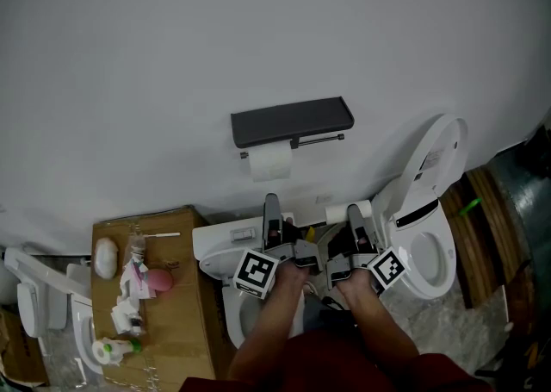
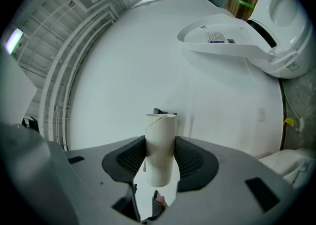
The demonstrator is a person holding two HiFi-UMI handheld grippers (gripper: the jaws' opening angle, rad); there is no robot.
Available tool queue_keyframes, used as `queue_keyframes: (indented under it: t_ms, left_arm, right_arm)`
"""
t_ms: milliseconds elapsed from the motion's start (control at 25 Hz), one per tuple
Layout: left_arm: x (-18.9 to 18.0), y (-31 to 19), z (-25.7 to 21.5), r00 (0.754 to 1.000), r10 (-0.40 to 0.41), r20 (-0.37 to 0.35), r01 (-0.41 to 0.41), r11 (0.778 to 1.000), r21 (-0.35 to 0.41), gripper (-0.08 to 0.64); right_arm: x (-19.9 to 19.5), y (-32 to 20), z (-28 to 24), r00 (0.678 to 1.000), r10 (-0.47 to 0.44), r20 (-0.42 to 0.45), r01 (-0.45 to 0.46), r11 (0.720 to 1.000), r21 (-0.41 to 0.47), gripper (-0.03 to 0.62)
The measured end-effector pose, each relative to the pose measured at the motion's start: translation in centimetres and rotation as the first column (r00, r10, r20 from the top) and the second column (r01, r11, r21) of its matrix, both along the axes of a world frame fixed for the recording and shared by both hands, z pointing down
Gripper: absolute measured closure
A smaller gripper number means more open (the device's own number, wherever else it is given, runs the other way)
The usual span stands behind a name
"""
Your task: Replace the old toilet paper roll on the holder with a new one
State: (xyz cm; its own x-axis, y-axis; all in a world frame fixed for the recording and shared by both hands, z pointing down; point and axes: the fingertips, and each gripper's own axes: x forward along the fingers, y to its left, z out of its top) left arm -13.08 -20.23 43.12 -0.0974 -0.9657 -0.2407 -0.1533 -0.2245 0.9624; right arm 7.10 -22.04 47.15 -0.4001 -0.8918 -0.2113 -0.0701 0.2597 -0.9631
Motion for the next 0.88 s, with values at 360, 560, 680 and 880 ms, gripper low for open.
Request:
queue_keyframes:
  t_ms: [360,560,680,880]
  left_arm:
    - [-0.1,0.9,-1.1,1.0,-0.011,-0.025,0.012,0.999,0.044,0.543]
    - [-0.4,1.3,-1.0,0.962,-0.013,0.273,0.03,0.998,-0.057,0.543]
    - [-0.2,1.4,-2.1,0.886,-0.02,0.463,0.06,0.996,-0.07,0.543]
    - [0.1,1.8,-3.2,0.59,0.0,0.807,0.144,0.984,-0.104,0.543]
  right_arm:
    - [0.0,0.4,-0.3,1.0,-0.002,-0.001,0.002,1.0,0.007,0.403]
    - [-0.2,0.5,-0.5,1.0,-0.005,-0.003,0.005,1.0,0.015,0.403]
    - [-0.5,0.5,-0.5,1.0,-0.013,-0.004,0.013,1.0,0.013,0.403]
    - [-0.8,0.4,-0.6,1.0,-0.02,-0.021,0.021,1.0,0.019,0.403]
